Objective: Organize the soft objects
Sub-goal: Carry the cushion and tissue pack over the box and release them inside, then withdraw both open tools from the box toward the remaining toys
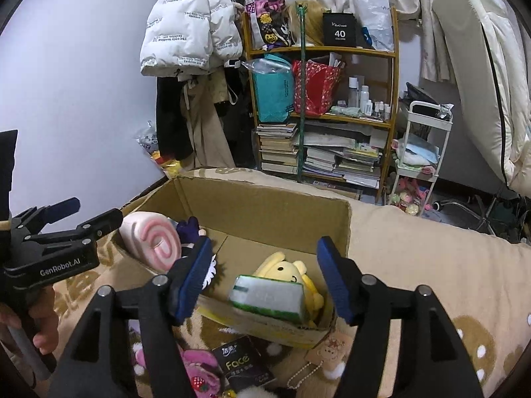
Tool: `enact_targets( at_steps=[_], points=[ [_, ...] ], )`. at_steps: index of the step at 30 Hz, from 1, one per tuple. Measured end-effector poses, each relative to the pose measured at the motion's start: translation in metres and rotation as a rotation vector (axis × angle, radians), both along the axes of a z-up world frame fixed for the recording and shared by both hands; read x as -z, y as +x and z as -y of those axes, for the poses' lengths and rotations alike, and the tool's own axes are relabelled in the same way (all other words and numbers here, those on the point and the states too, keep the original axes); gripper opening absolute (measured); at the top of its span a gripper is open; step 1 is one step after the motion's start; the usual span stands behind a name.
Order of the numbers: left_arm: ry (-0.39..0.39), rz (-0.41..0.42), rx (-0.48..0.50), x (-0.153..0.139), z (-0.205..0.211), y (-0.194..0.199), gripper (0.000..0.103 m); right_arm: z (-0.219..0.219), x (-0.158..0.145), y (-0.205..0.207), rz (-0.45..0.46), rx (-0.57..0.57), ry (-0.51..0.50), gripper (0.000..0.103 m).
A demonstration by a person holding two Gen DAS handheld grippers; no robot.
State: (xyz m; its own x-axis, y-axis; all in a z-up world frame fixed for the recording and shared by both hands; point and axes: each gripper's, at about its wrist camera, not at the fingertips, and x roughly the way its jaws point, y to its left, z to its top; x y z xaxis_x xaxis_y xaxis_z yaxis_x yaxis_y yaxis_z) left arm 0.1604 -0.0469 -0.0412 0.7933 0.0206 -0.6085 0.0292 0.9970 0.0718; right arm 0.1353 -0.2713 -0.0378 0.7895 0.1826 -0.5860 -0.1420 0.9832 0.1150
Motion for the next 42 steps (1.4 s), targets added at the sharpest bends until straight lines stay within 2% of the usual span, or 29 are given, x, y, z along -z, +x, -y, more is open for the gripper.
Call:
enact_targets(
  at_steps=[4, 6, 8, 12, 32, 38, 42],
  points=[
    [0.006, -0.015, 0.011, -0.002, -0.005, -0.006, 0.094, 0.002, -0.005, -0.007, 0.004, 0.004, 0.005, 0.077],
    [-0.002, -0.031, 0.021, -0.003, -0.007, -0.01, 0.095, 0.002, -0.007, -0.012, 0.003, 0.006, 0.009, 0.083],
    [-0.001, -0.046, 0.02, -0.003, -0.009, -0.013, 0.096, 0.003, -0.009, -0.017, 0.01, 0.014, 0.011, 0.096],
    [-0.005, -0.073, 0.015, -0.002, -0.016, -0.022, 0.097, 0.002, -0.017, -0.026, 0.026, 0.022, 0.027, 0.103],
    [-0.048, -0.123, -0.017, -0.011, -0.036, -0.065, 0.099, 0.007, -0.029, -0.071, 0.018, 0.055, 0.065, 0.103],
    [-0.106, -0.157, -0.02, -0.011, -0.049, -0.072, 0.099, 0.007, -0.028, -0.084, -0.003, 0.07, 0.061, 0.103],
    [-0.088, -0.156, -0.035, -0.013, -0.051, -0.074, 0.099, 0.009, -0.029, -0.09, -0.023, 0.076, 0.077, 0.103]
  ],
)
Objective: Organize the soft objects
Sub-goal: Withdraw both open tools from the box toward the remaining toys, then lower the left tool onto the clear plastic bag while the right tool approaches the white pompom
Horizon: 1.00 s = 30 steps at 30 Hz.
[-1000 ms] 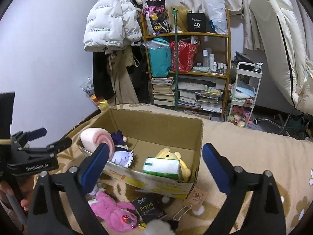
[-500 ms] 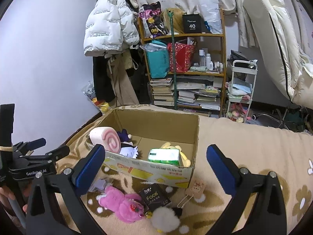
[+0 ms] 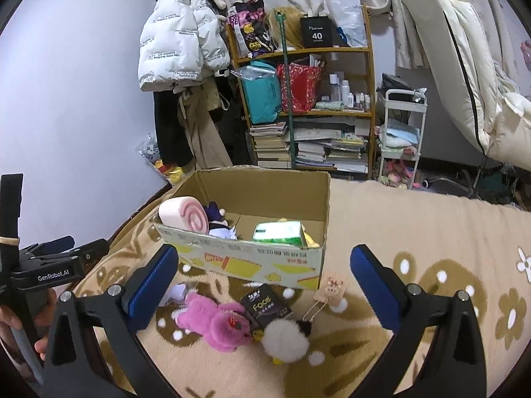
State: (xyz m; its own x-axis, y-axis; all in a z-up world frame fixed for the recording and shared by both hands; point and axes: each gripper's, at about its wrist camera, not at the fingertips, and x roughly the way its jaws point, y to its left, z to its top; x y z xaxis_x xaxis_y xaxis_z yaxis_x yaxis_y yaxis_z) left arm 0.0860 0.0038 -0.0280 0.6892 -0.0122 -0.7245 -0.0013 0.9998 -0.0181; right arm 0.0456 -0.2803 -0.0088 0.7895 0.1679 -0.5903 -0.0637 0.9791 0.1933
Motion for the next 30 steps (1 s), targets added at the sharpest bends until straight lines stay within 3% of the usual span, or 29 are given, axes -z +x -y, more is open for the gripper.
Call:
enact_targets(
  at_steps=[16, 23, 30],
  points=[
    [0.023, -0.013, 0.032, 0.004, 0.001, -0.004, 0.099, 0.0, 0.008, -0.013, -0.015, 0.008, -0.016, 0.103],
    [0.046, -0.056, 0.06, 0.018, 0.014, 0.006, 0.099, -0.002, 0.023, -0.001, -0.056, 0.023, -0.019, 0.103],
    [0.02, -0.116, 0.078, 0.033, 0.024, 0.028, 0.099, 0.0, 0.042, 0.013, -0.109, 0.041, -0.011, 0.103]
  ],
)
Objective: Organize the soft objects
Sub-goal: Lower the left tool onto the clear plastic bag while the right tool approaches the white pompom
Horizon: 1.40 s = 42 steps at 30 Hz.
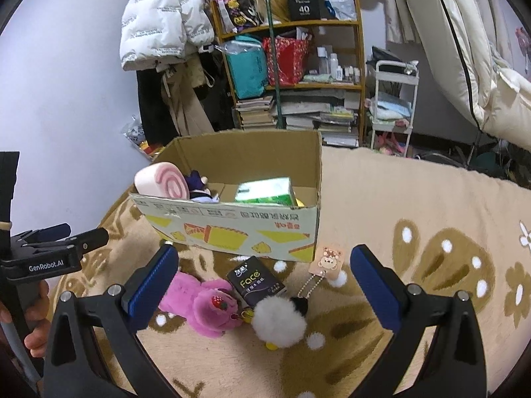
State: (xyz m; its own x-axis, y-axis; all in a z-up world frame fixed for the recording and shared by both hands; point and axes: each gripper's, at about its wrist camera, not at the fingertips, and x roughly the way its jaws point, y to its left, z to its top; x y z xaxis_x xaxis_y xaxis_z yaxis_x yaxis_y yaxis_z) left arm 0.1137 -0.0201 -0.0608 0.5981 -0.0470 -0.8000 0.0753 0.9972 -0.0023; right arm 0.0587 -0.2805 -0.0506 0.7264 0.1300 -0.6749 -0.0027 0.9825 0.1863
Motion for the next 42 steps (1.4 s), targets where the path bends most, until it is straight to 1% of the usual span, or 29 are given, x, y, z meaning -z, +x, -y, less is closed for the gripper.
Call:
enact_targets(
  at_steps=[3, 8, 12, 15, 19, 27, 34, 38, 40, 42],
  points=[
    [-0.003, -0.027, 0.014, 0.008, 0.005, 0.008, 0.099, 0.002, 0.009, 0.006, -0.022, 0.006, 0.003, 0.103],
    [0.02, -0.07, 0.02, 0.025, 0.012, 0.019, 0.099, 0.006, 0.026, 0.019, -0.071, 0.028, 0.02, 0.103],
    [0.018, -0.133, 0.02, 0.043, 0.013, 0.032, 0.099, 0.007, 0.04, 0.028, -0.108, 0.037, 0.029, 0.103],
    [0.021, -0.166, 0.014, 0.055, 0.012, 0.04, 0.099, 0.006, 0.05, 0.033, -0.138, 0.034, 0.028, 0.103],
    [0.031, -0.185, 0.018, 0.063, 0.013, 0.045, 0.099, 0.003, 0.062, 0.037, -0.173, 0.027, 0.017, 0.103],
    [0.024, -0.236, 0.029, 0.078, 0.016, 0.05, 0.099, 0.002, 0.079, 0.04, -0.243, 0.031, -0.005, 0.103],
    [-0.015, -0.282, 0.015, 0.09, 0.013, 0.056, 0.099, 0.004, 0.093, 0.039, -0.31, 0.044, 0.011, 0.103],
    [-0.053, -0.311, 0.024, 0.097, 0.015, 0.059, 0.099, 0.001, 0.099, 0.039, -0.326, 0.048, -0.054, 0.103],
    [-0.05, -0.317, 0.032, 0.099, 0.018, 0.06, 0.099, 0.0, 0.101, 0.039, -0.334, 0.042, -0.063, 0.103],
    [-0.02, -0.315, 0.041, 0.101, 0.022, 0.06, 0.099, 0.0, 0.103, 0.038, -0.343, 0.042, -0.054, 0.103]
  ],
)
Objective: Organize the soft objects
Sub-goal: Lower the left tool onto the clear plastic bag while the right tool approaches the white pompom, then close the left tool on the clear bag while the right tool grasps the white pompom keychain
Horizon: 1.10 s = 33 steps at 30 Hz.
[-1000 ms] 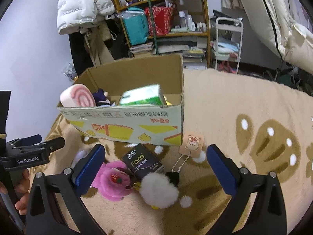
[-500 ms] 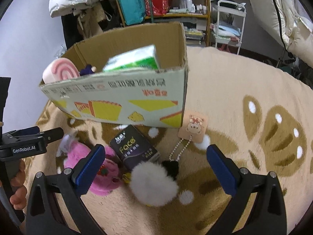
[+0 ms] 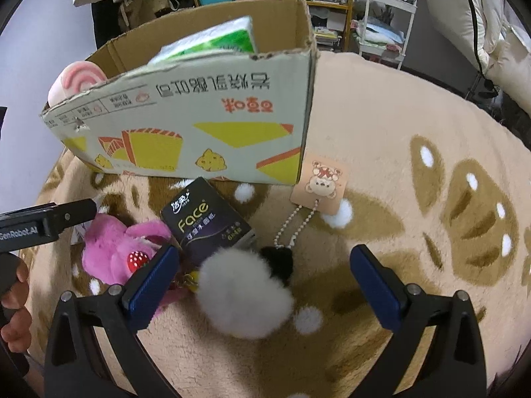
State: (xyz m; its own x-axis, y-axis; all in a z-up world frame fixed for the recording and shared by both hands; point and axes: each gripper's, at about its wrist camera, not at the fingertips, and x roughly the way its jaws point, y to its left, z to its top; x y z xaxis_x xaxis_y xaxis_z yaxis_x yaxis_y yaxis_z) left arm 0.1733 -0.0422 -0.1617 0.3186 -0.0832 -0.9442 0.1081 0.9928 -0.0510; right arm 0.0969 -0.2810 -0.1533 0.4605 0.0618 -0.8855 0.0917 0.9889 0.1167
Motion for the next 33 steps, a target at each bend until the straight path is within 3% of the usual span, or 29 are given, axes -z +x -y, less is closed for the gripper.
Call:
enact_targets(
  at_steps=[7, 12, 20, 28, 33],
  points=[
    [0.026, -0.001, -0.004, 0.004, 0.003, -0.001, 0.099, 0.0, 0.013, -0.004, -0.049, -0.005, 0.008, 0.099],
    [-0.009, -0.025, -0.032, 0.007, -0.003, 0.004, 0.098, -0.007, 0.018, -0.007, -0.075, -0.039, 0.018, 0.09],
    [-0.03, -0.009, -0.013, 0.005, 0.0, -0.001, 0.079, -0.012, 0.022, -0.018, -0.112, -0.02, 0.053, 0.084],
    [-0.077, -0.043, -0.04, 0.006, -0.007, 0.002, 0.079, -0.017, 0.023, -0.025, -0.139, -0.042, 0.01, 0.079],
    [-0.012, 0.009, -0.034, 0.001, -0.006, 0.002, 0.079, -0.023, 0.024, -0.027, -0.138, -0.049, 0.004, 0.079]
  ],
)
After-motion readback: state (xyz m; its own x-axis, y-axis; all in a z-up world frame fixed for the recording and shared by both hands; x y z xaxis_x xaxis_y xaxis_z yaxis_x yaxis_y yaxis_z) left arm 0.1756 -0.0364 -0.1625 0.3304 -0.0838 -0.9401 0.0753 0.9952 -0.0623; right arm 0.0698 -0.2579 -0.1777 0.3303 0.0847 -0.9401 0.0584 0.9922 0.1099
